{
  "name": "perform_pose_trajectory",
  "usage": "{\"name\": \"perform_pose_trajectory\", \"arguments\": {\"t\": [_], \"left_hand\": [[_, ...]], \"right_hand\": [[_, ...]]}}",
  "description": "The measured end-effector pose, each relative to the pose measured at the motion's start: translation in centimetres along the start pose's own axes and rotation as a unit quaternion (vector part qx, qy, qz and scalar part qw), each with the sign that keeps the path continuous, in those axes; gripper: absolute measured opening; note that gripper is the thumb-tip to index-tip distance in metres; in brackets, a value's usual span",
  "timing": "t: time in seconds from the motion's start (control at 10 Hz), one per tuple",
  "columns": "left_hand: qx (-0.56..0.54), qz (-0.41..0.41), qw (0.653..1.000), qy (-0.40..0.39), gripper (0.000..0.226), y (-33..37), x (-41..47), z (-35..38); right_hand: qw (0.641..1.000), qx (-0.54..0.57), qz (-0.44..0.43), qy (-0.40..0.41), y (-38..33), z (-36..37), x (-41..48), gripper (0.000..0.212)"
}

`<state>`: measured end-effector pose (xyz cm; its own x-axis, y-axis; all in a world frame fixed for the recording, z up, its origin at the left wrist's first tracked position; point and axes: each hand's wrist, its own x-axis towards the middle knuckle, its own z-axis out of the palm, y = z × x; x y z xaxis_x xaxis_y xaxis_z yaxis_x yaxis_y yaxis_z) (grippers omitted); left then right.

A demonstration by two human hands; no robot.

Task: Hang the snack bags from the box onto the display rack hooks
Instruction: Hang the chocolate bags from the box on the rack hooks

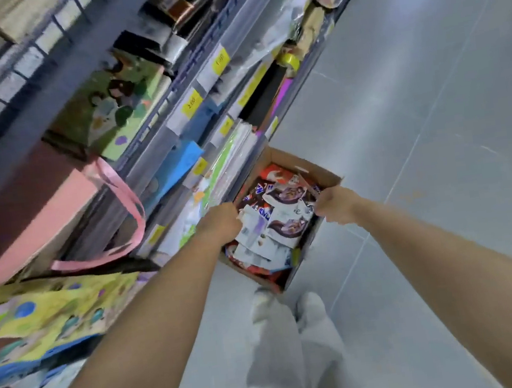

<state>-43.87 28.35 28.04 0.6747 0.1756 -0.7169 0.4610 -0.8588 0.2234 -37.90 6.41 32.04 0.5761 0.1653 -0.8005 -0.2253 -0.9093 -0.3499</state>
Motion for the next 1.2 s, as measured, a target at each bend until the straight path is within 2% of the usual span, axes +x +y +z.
{"name": "perform_pose_trajectory", "arguments": {"t": [0.1, 0.2, 0.3, 0.4, 0.5, 0.6, 0.7, 0.8, 0.9, 1.0, 1.1, 1.2], "left_hand": [[0.019, -0.012, 0.999, -0.032, 0.025, -1.0, 4.7, 2.4], [0.018, -0.021, 0.998, -0.061, 0.03, -1.8, 8.6, 4.7], [0.021, -0.017, 0.997, -0.075, 0.037, -4.3, 13.6, 9.1], [-0.001, -0.019, 0.997, -0.074, 0.042, -6.8, 18.3, 13.6], [-0.039, -0.046, 0.996, -0.071, 0.043, -8.5, 22.0, 17.0], [-0.061, -0.07, 0.994, -0.061, 0.066, -10.3, 25.2, 20.1], [-0.103, -0.101, 0.989, -0.044, 0.075, -12.0, 28.3, 23.0], [-0.101, -0.145, 0.984, -0.025, 0.072, -12.0, 29.7, 25.0], [-0.11, -0.156, 0.981, 0.026, 0.061, -11.0, 29.4, 26.0], [-0.179, -0.151, 0.972, 0.032, 0.04, -11.2, 28.5, 27.1], [-0.218, -0.167, 0.962, -0.01, 0.032, -12.9, 28.1, 28.0], [-0.235, -0.189, 0.952, -0.052, 0.035, -14.2, 27.9, 28.3]], "right_hand": [[0.999, 0.015, 0.023, -0.019, 1.6, 2.3, 5.0, 0.008], [0.998, 0.024, 0.047, -0.042, 3.3, 5.0, 9.9, 0.005], [0.996, 0.039, 0.064, -0.05, 4.9, 8.0, 14.6, 0.024], [0.994, 0.056, 0.075, -0.062, 6.3, 11.6, 19.9, 0.03], [0.993, 0.064, 0.082, -0.062, 7.6, 15.3, 25.6, 0.009], [0.991, 0.068, 0.096, -0.07, 9.3, 19.0, 31.1, 0.018], [0.979, 0.1, 0.169, -0.047, 10.1, 20.9, 34.8, 0.026], [0.951, 0.177, 0.251, -0.012, 11.1, 22.4, 37.4, 0.074], [0.901, 0.303, 0.31, -0.017, 11.8, 23.5, 38.4, 0.075], [0.85, 0.406, 0.334, -0.038, 12.9, 24.2, 39.1, 0.066], [0.801, 0.484, 0.348, -0.052, 13.7, 23.7, 38.9, 0.035], [0.749, 0.564, 0.346, -0.039, 13.8, 23.0, 38.6, 0.015]]}}
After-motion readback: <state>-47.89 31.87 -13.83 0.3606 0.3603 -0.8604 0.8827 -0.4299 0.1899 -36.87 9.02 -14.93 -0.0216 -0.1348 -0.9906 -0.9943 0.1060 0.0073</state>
